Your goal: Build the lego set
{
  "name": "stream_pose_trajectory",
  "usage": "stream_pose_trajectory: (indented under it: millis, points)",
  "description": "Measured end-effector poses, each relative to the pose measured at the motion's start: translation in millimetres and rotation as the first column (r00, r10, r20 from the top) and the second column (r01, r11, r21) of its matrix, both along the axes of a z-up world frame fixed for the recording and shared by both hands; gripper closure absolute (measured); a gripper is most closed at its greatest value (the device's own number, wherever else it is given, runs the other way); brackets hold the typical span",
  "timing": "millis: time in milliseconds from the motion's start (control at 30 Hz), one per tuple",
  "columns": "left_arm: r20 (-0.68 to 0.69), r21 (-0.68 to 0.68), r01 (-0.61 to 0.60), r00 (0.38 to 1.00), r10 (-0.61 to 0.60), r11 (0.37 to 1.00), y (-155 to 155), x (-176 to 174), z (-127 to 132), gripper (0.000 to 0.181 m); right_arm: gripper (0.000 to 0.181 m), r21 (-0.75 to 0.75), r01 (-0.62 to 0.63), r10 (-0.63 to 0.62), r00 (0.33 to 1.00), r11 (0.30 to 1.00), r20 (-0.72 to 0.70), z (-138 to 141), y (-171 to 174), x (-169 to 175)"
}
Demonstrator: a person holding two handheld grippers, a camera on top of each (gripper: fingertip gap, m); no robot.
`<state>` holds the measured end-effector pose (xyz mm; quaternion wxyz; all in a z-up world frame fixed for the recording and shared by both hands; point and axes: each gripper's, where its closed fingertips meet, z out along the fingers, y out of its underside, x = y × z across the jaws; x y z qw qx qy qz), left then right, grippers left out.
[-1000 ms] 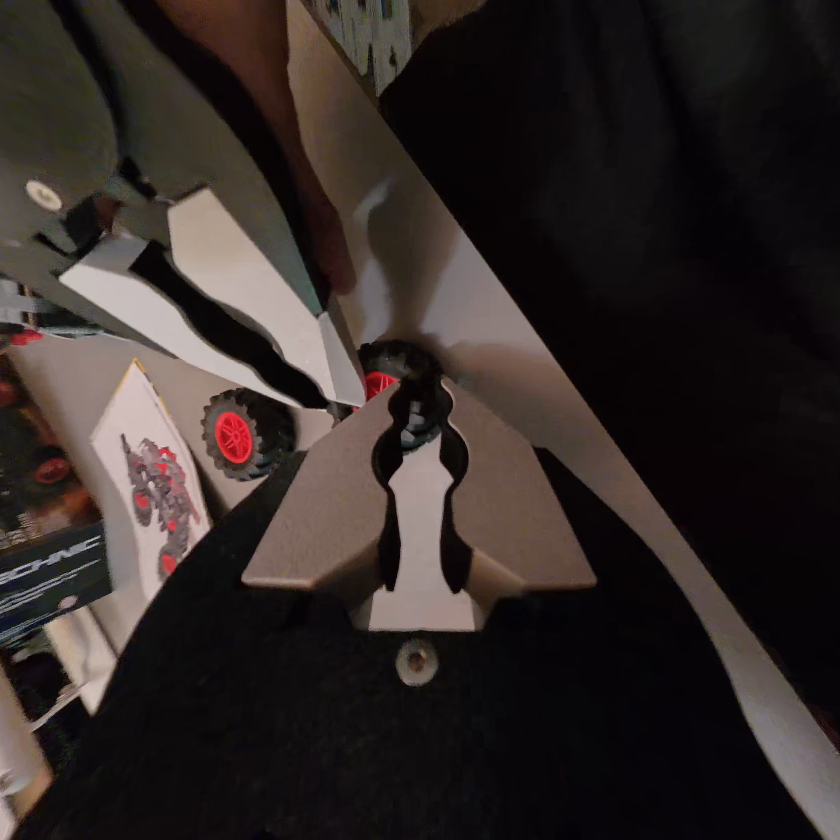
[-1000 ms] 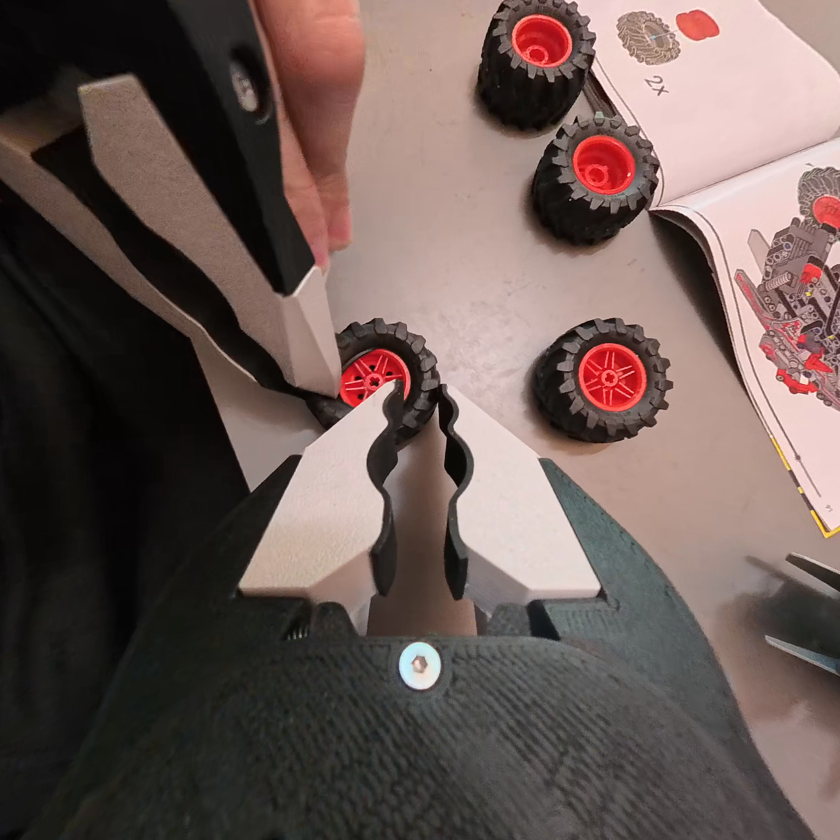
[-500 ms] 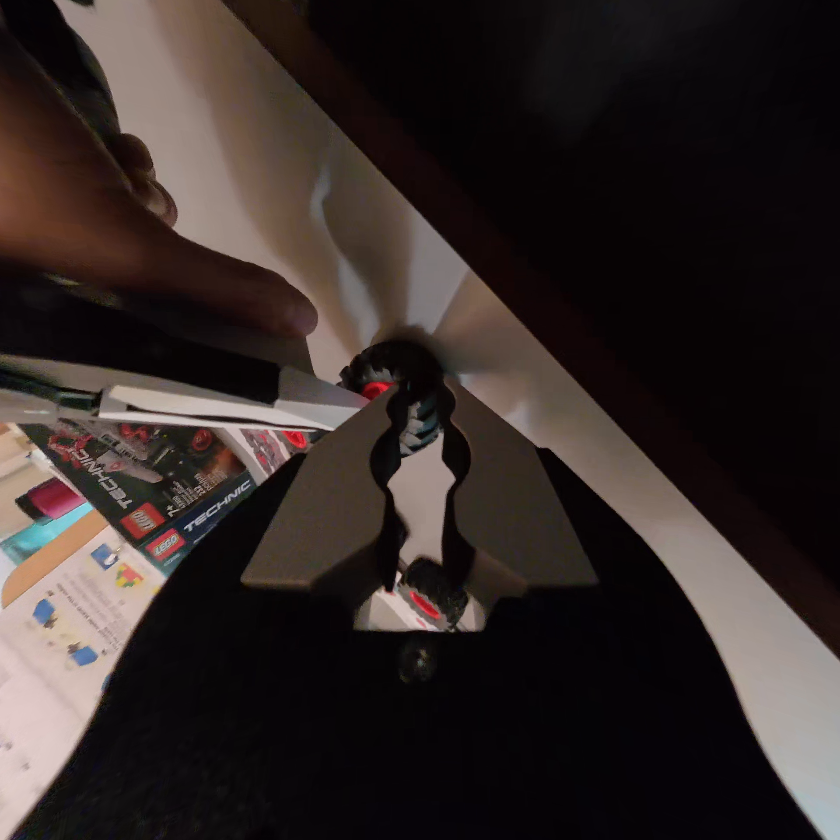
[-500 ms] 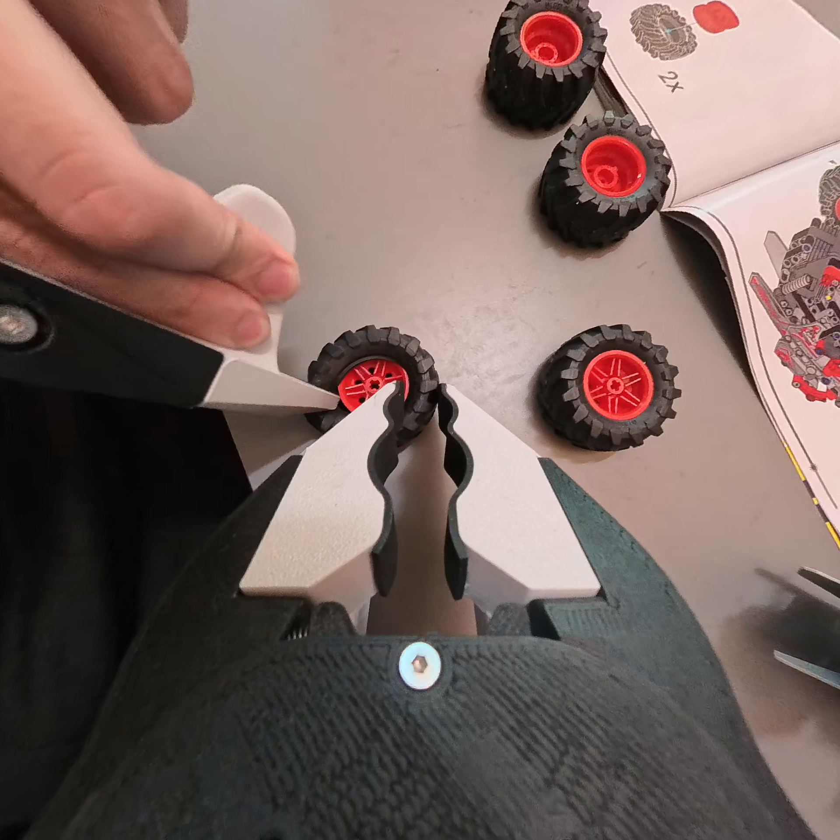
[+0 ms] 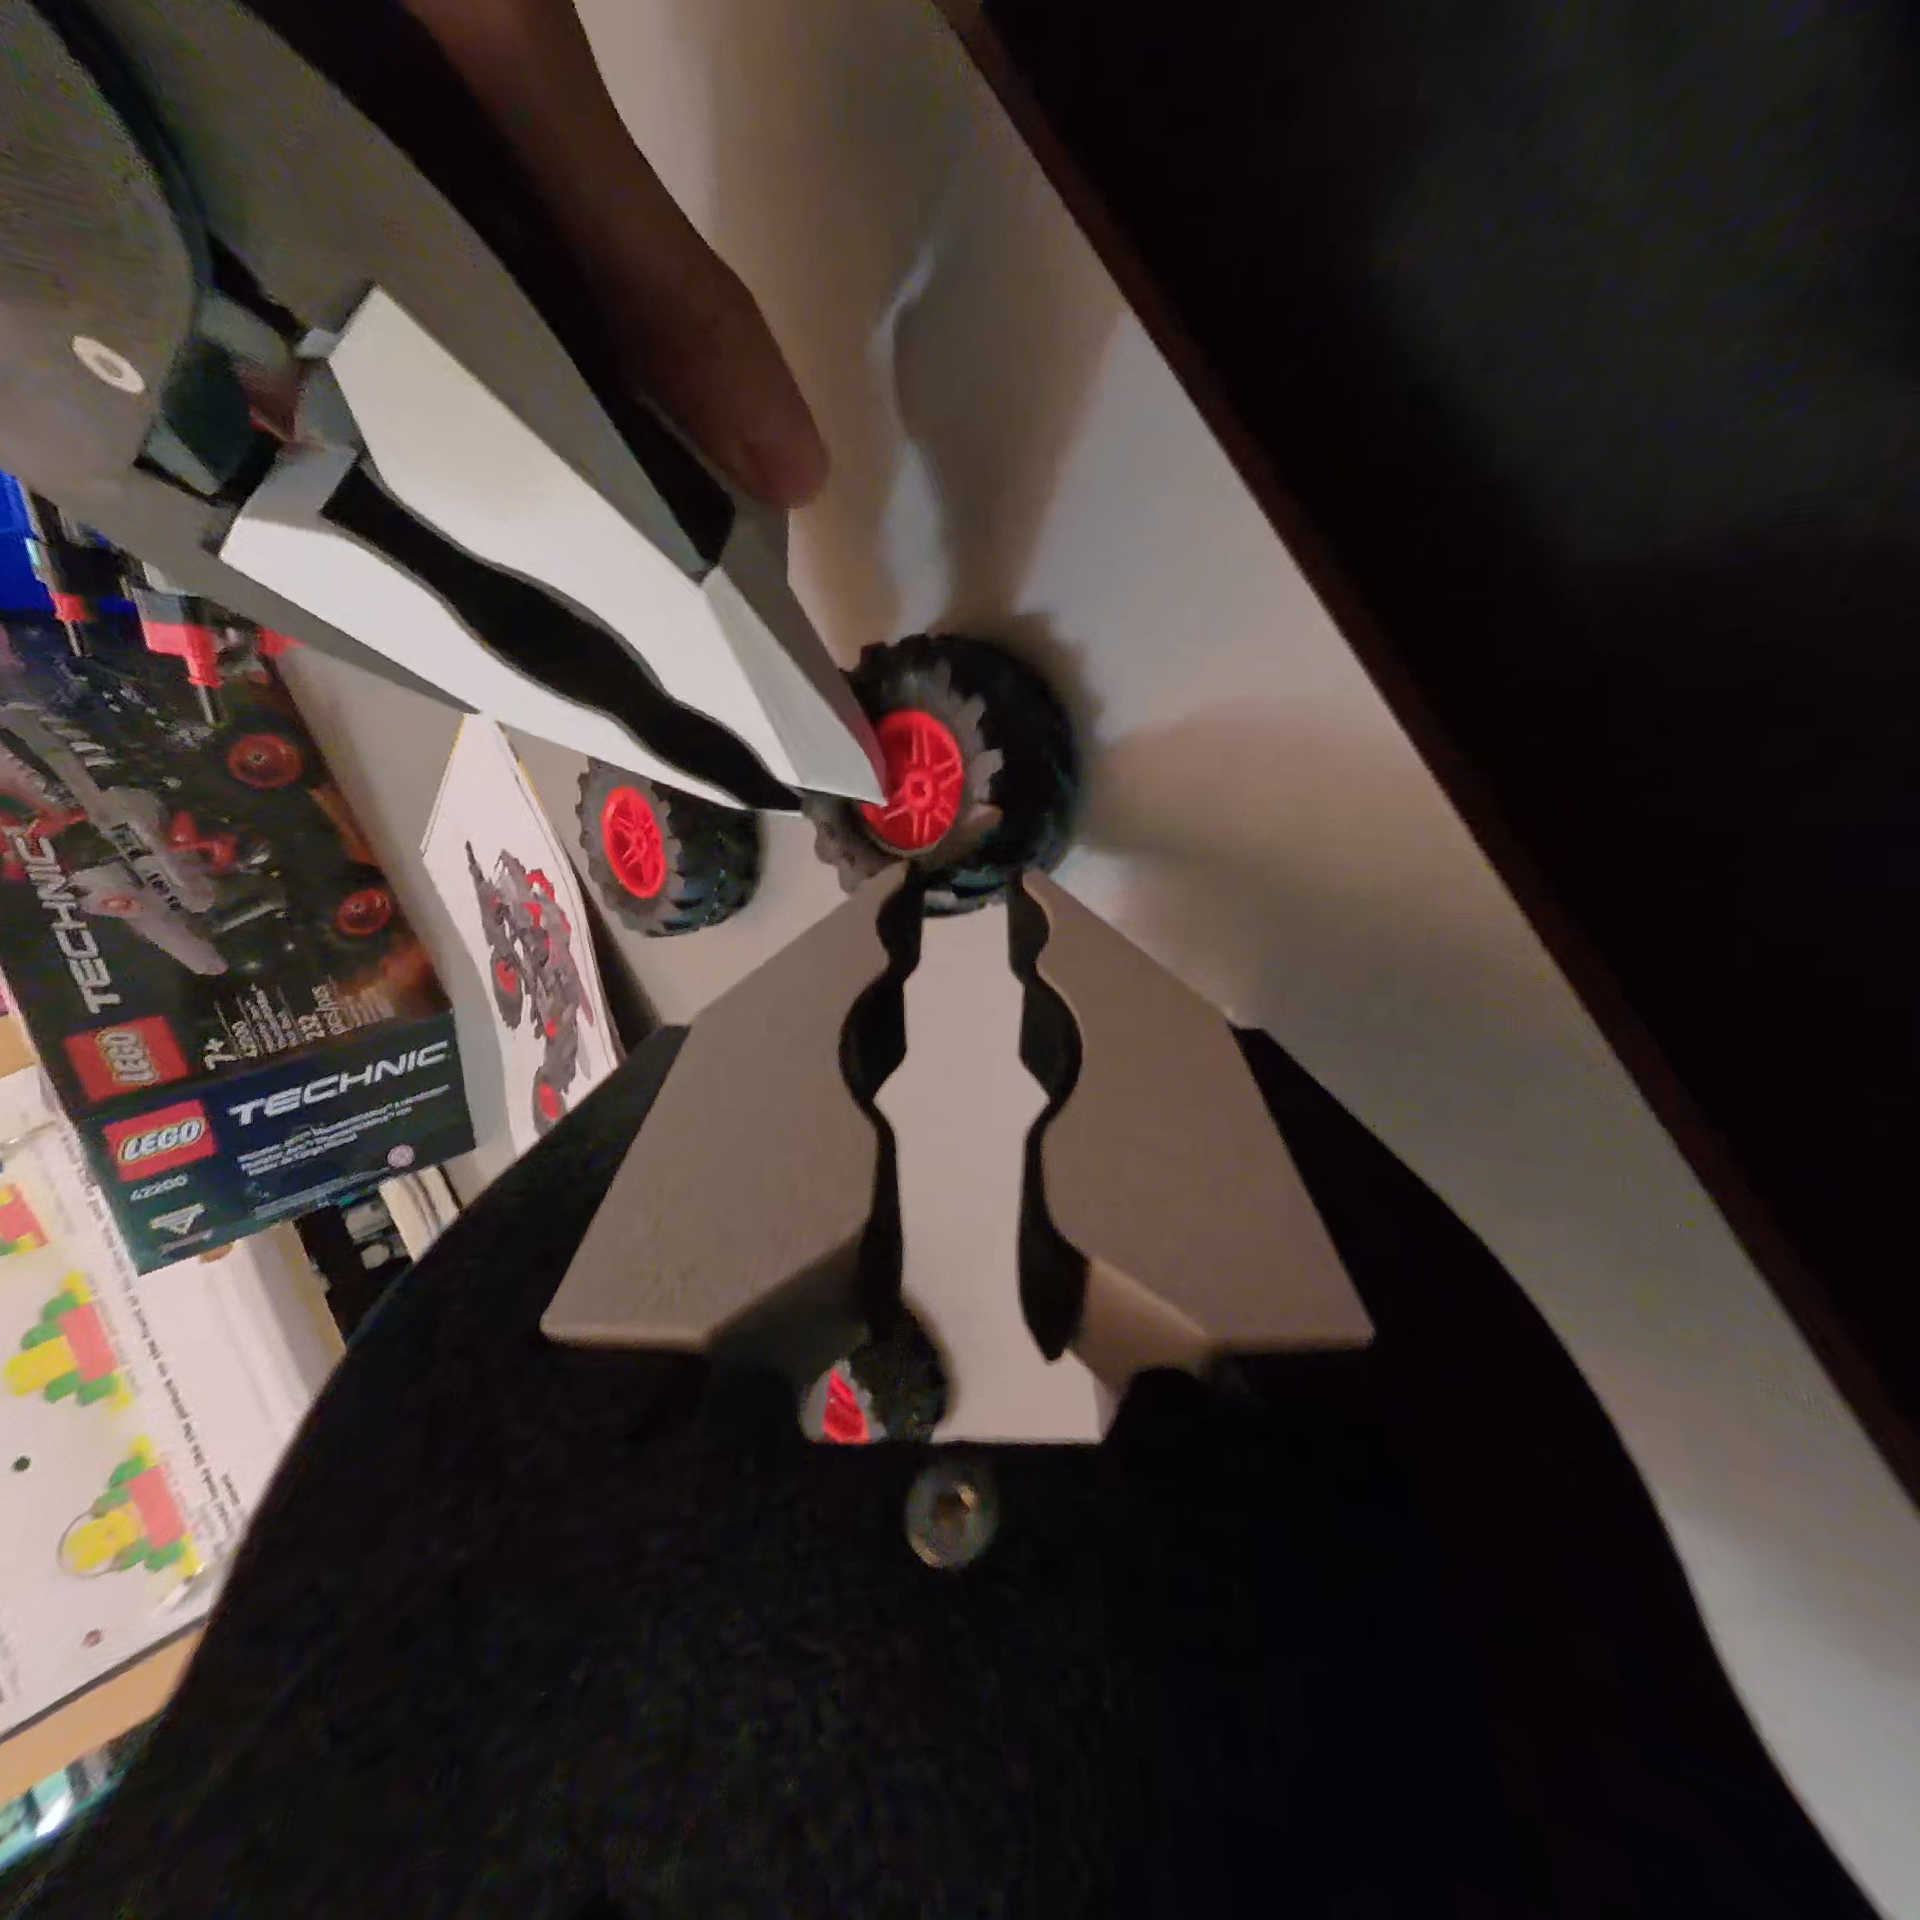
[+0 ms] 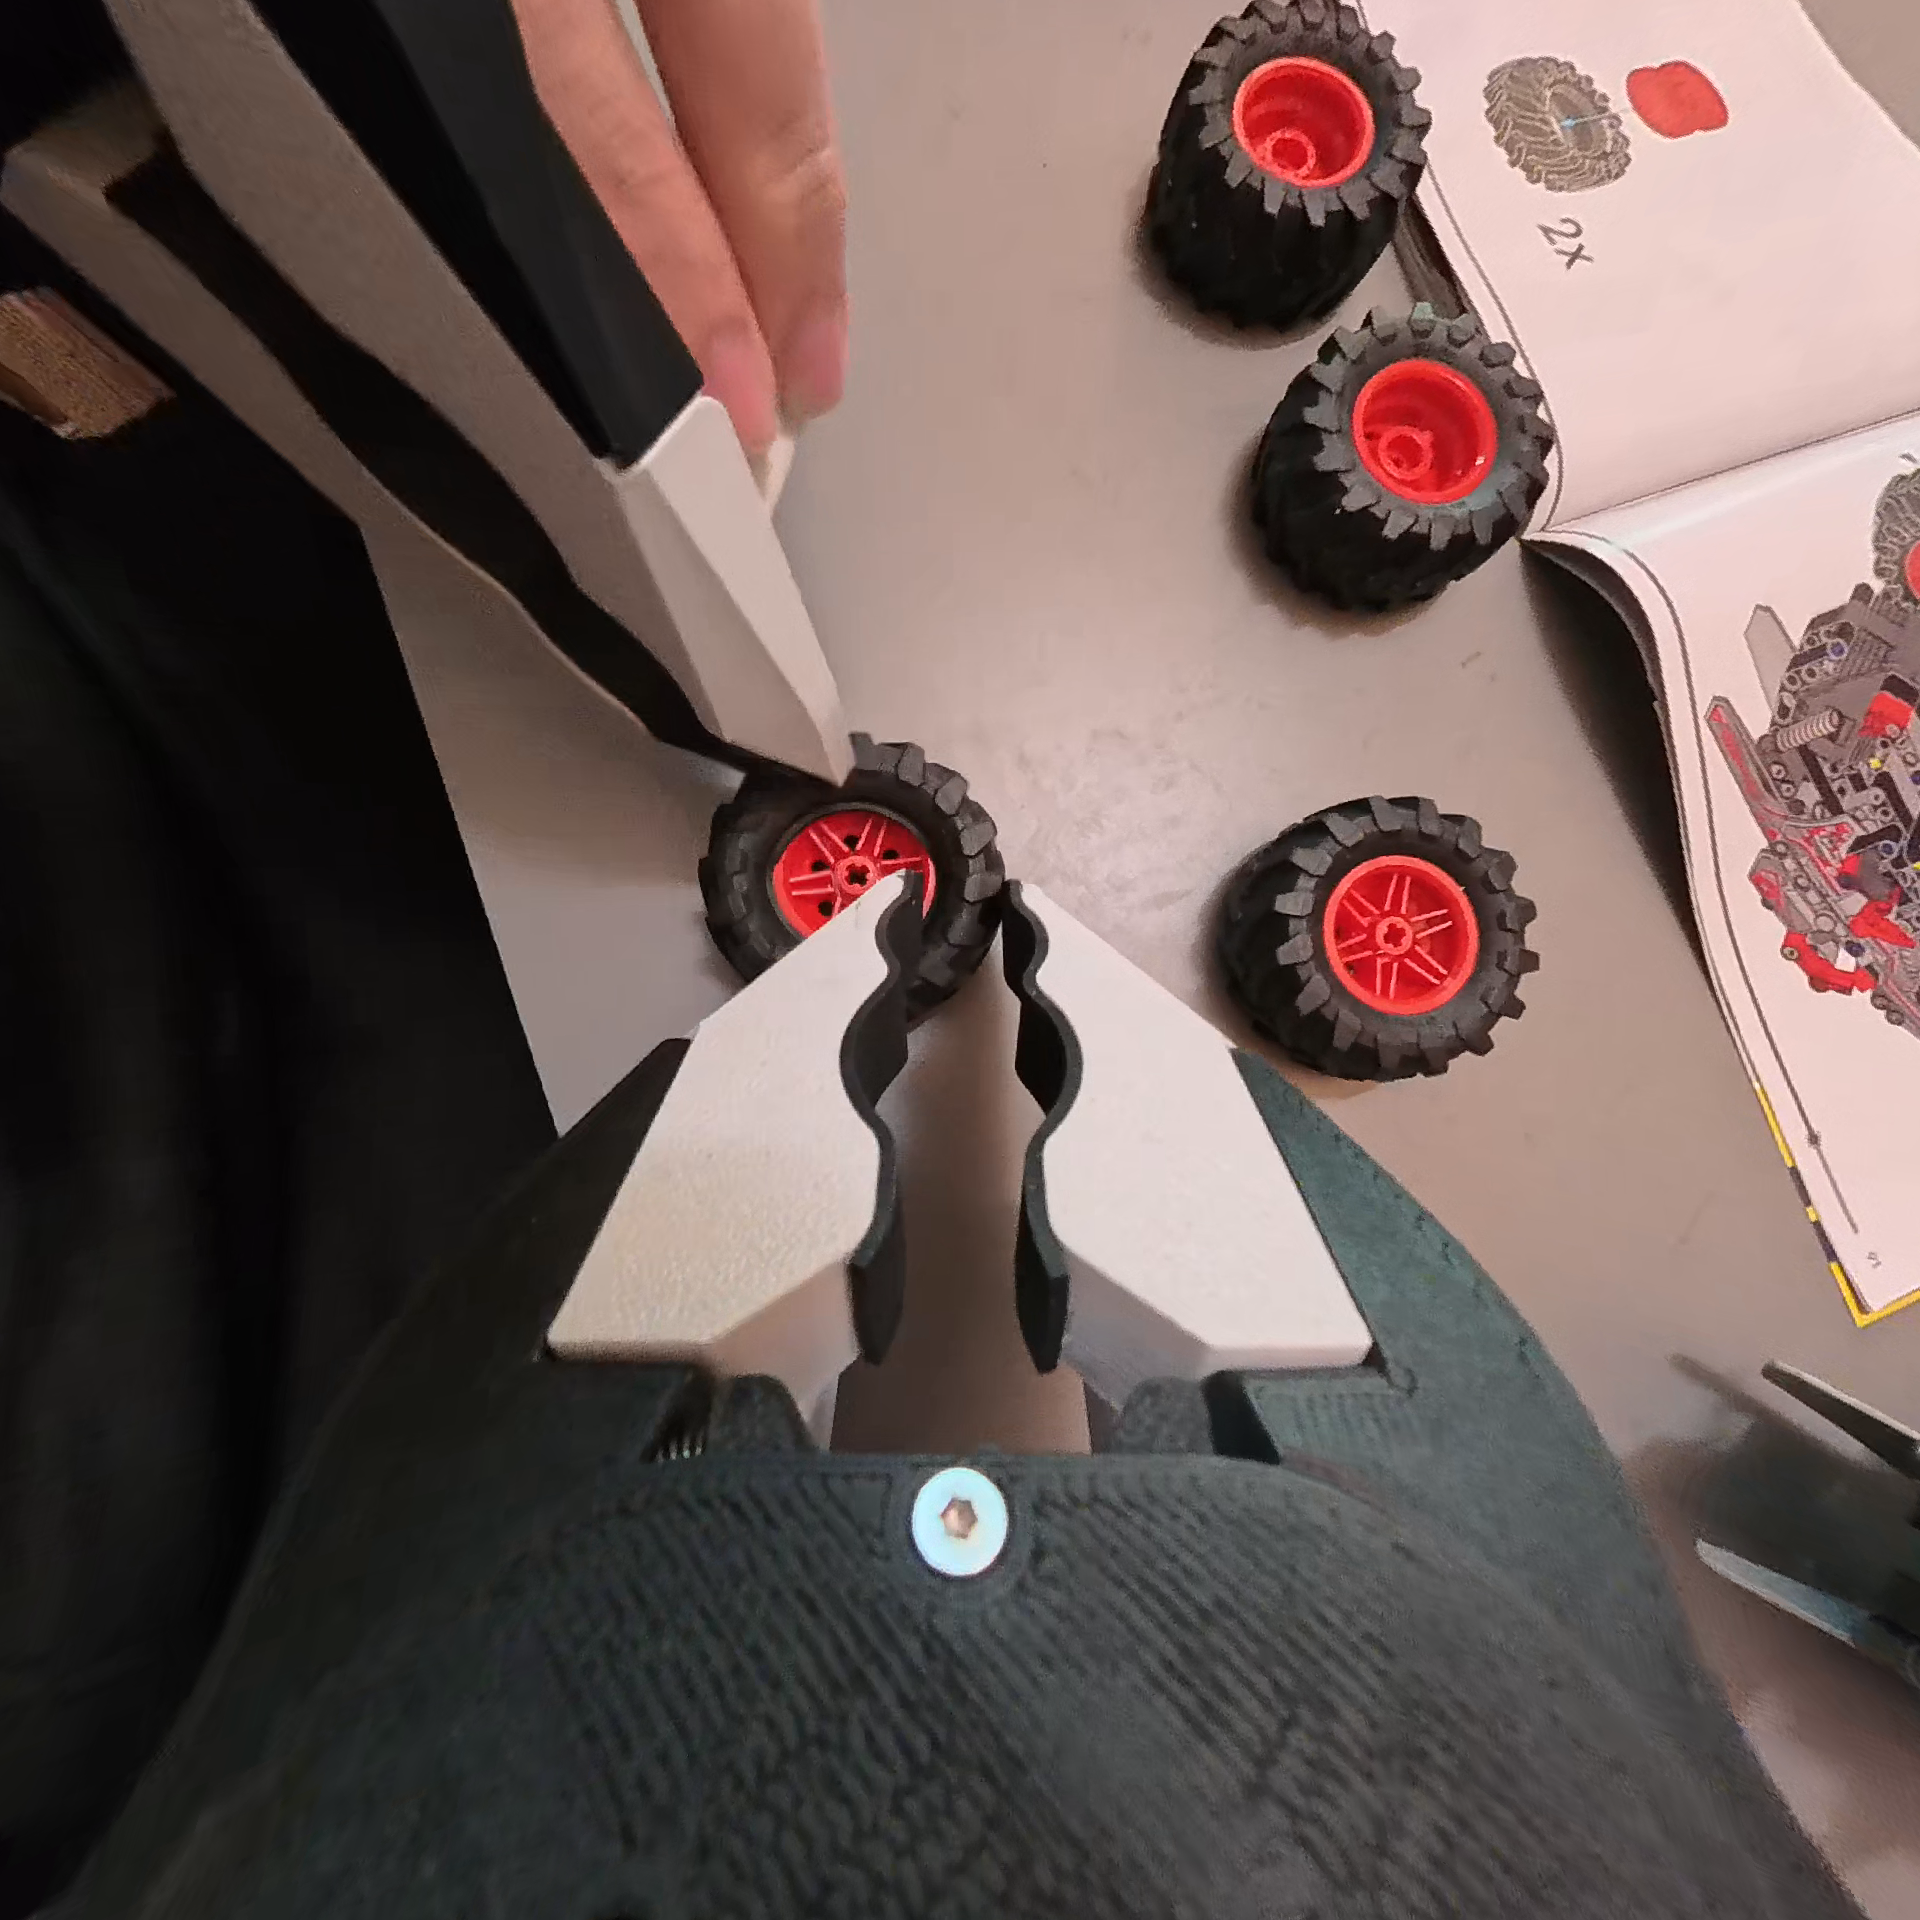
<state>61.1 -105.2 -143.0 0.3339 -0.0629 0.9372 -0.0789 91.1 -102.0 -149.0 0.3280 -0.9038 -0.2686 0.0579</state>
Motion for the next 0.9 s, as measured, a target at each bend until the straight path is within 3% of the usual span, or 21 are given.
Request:
stream_pose_trajectory:
  millis: [167,300,400,533,633,733,900]
  points:
    - [-0.037,0.015,0.146,0.989,-0.145,0.989,-1.0,0.2,-2.2,0.162,0.167,0.003,-0.063,0.063,0.998,0.998,0.009,-0.1,0.8,-0.7]
    - [-0.028,0.136,0.28,0.96,-0.279,0.95,1.7,5.8,-12.4,0.159,0.167,-0.021,-0.144,0.144,0.99,0.989,0.009,-0.2,3.8,-2.2]
    - [-0.075,0.024,0.163,0.984,-0.16,0.986,0.6,7.8,-13.8,0.16,0.166,-0.017,-0.138,0.138,0.99,0.99,0.013,1.2,8.7,-0.2]
    - [-0.057,-0.065,0.062,0.996,-0.066,0.996,-0.5,8.5,-12.7,0.161,0.153,-0.015,0.054,-0.055,0.997,0.998,-0.062,7.8,-1.3,10.3]
    - [-0.065,-0.133,-0.061,0.997,0.053,0.989,-3.3,11.4,-12.4,0.161,0.146,-0.06,0.17,-0.18,0.954,0.984,-0.238,12.0,-4.1,0.3]
    - [-0.088,-0.17,-0.152,0.986,0.139,0.974,-10.7,13.2,-12.4,0.162,0.16,-0.125,0.291,-0.313,0.923,0.949,-0.225,-0.8,0.3,14.1]
    - [-0.074,-0.134,-0.06,0.996,0.05,0.989,-6.9,10.3,-9.6,0.161,0.164,-0.145,0.241,-0.266,0.945,0.96,-0.189,-2.4,2.2,10.3]
